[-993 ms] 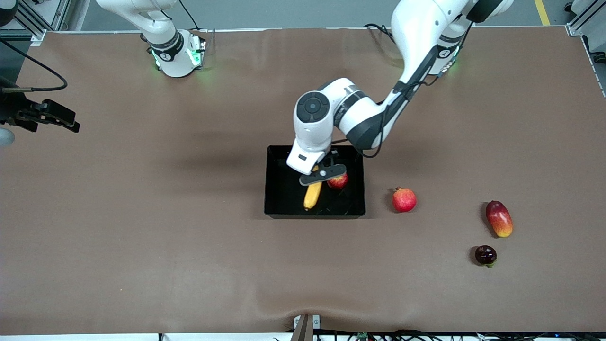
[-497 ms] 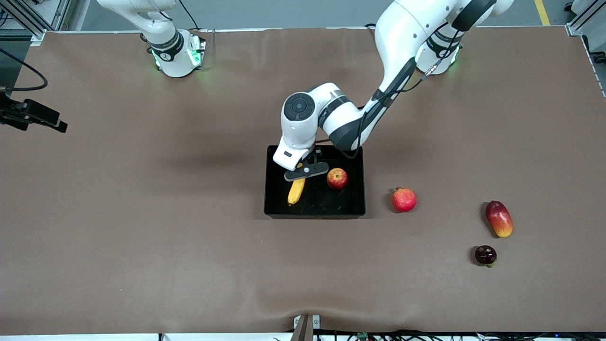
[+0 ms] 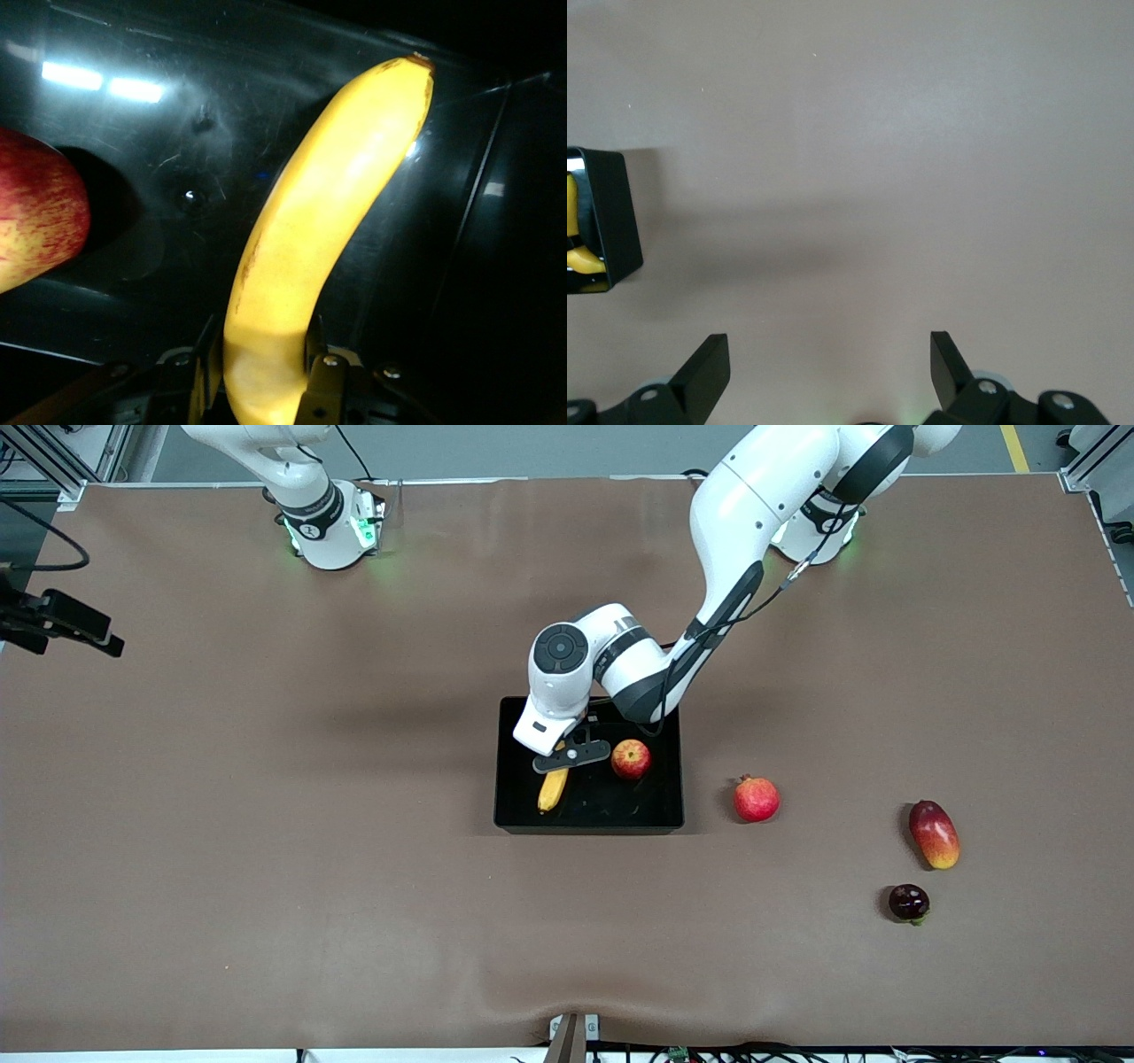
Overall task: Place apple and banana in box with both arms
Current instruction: 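Lower the banana into the box and open the left gripper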
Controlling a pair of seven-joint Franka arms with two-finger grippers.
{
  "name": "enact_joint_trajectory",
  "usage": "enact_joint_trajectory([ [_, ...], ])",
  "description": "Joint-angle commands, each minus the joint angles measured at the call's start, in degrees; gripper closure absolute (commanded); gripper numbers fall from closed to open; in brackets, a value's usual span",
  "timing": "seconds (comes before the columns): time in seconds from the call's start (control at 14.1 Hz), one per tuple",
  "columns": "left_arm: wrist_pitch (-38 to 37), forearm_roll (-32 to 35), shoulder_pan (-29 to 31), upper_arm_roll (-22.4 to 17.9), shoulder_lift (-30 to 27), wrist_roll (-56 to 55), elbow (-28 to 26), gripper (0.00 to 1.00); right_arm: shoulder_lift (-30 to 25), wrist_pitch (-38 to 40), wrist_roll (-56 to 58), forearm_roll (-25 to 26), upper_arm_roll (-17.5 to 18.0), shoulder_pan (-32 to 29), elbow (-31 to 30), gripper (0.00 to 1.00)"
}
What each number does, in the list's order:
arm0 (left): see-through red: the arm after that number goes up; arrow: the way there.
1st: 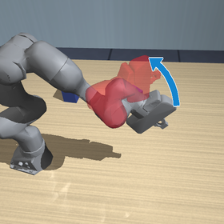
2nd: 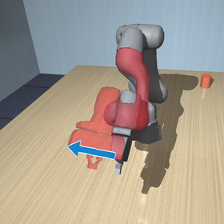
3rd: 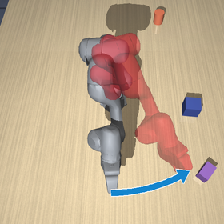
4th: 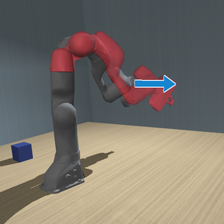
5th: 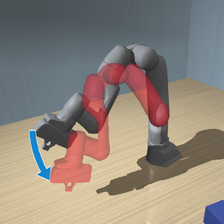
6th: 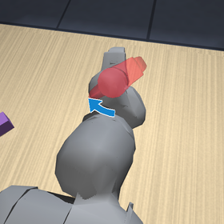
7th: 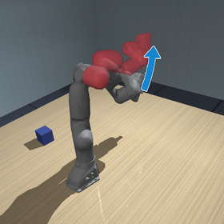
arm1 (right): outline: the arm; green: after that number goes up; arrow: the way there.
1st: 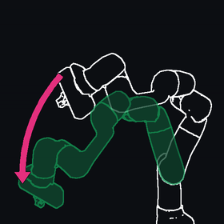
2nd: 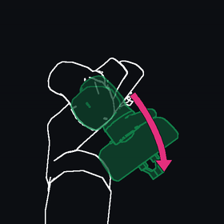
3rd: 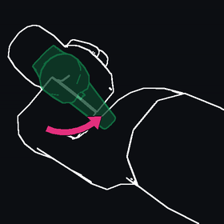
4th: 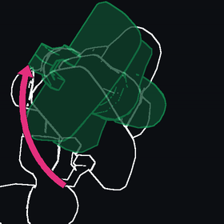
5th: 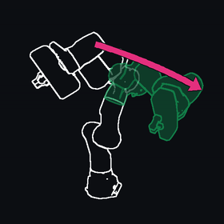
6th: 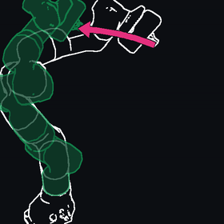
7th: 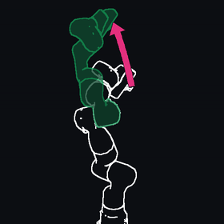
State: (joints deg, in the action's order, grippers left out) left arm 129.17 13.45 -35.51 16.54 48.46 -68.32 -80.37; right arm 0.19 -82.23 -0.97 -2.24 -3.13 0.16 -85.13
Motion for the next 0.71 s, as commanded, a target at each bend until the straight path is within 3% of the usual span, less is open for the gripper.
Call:
enact_joint_trajectory([
  [0.0,0.65,1.49,-0.35,-0.55,1.38,0.29,1.45,1.0,-1.95,-0.56,-0.44,1.1,-0.03,0.1,-2.41,0.0],
  [0.43,0.91,1.67,-0.17,-1.43,3.14,1.08,1.19,0.98,-1.77,-0.65,-0.44,1.1,0.06,0.28,-2.5,0.0],
  [0.5,0.91,1.58,-0.17,-1.43,3.14,0.91,1.19,0.78,-1.68,-0.74,-0.44,1.1,0.06,0.45,-2.5,0.0],
  [0.57,0.91,1.67,-0.17,-1.43,2.87,0.73,1.19,0.08,-1.6,-0.83,-0.44,1.19,0.06,0.45,-2.41,0.0],
  [0.64,0.91,1.76,-0.08,-1.43,2.44,0.47,1.27,0.0,-1.51,-0.83,-0.44,1.19,0.06,0.54,-2.32,0.0],
])
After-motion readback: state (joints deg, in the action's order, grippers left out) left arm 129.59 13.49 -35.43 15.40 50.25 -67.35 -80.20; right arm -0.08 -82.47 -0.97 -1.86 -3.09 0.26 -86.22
